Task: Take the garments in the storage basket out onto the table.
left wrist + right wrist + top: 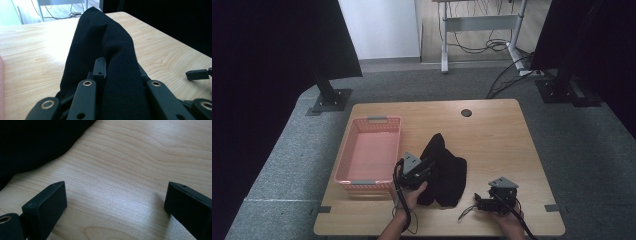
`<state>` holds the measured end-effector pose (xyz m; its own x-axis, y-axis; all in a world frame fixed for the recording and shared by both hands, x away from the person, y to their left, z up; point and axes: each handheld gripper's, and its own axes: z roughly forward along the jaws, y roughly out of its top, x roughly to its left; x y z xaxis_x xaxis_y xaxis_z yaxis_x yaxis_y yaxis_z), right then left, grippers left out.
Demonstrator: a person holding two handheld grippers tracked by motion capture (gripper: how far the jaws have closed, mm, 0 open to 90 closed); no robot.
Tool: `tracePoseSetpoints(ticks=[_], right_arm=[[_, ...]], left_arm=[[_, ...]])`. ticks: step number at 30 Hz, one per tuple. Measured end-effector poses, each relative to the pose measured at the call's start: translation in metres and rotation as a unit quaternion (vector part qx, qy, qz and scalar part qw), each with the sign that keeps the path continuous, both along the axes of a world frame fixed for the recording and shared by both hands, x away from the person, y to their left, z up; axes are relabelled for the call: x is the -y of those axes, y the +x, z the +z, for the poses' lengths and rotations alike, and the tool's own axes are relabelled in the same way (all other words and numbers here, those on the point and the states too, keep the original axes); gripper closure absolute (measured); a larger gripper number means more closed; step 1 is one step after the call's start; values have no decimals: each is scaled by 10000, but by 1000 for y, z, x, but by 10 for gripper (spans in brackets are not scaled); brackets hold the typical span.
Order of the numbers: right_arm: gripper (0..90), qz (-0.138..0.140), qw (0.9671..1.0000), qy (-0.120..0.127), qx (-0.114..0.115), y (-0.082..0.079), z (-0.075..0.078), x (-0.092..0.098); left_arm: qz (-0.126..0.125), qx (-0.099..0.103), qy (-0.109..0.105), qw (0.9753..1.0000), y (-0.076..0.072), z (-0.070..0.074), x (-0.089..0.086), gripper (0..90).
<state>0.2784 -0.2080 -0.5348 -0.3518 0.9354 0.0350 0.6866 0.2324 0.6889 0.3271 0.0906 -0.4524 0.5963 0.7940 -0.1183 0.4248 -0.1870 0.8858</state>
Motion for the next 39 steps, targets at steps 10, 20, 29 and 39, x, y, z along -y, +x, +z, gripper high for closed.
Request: tracePoseSetpoints(ticks=[10,20,29,39], right_arm=[[39,1,10000,0,0,0,0,0],[39,0,10000,1,-1,0,0,0],[39,1,10000,0,0,0,0,0],[39,1,10000,0,-1,0,0,0]], left_arm=[[-29,-18,14,10000,1,0,-1,703],[-146,-112,43,9998,2,2,-1,658],[-164,-190,34,9997,3,1,-2,570],[-218,-180,207,9994,3,0,2,408]])
